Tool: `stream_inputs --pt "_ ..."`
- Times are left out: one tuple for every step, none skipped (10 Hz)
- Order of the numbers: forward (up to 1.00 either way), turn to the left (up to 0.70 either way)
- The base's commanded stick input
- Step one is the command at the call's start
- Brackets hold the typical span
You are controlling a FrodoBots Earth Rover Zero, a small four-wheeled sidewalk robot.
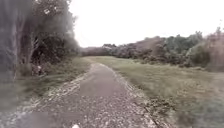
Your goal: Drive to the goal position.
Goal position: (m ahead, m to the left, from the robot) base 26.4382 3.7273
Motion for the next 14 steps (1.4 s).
stream_inputs --pt "0.85 0.16" --pt "0.85 0.01" --pt "0.85 0.01" --pt "0.85 0.01" --pt "0.85 0.01" --pt "0.85 0.01" --pt "0.85 0.01" --pt "0.85 0.01" --pt "0.85 0.01" --pt "0.85 0.01" --pt "0.85 0.01" --pt "0.85 0.01" --pt "0.85 0.01" --pt "0.85 0.04"
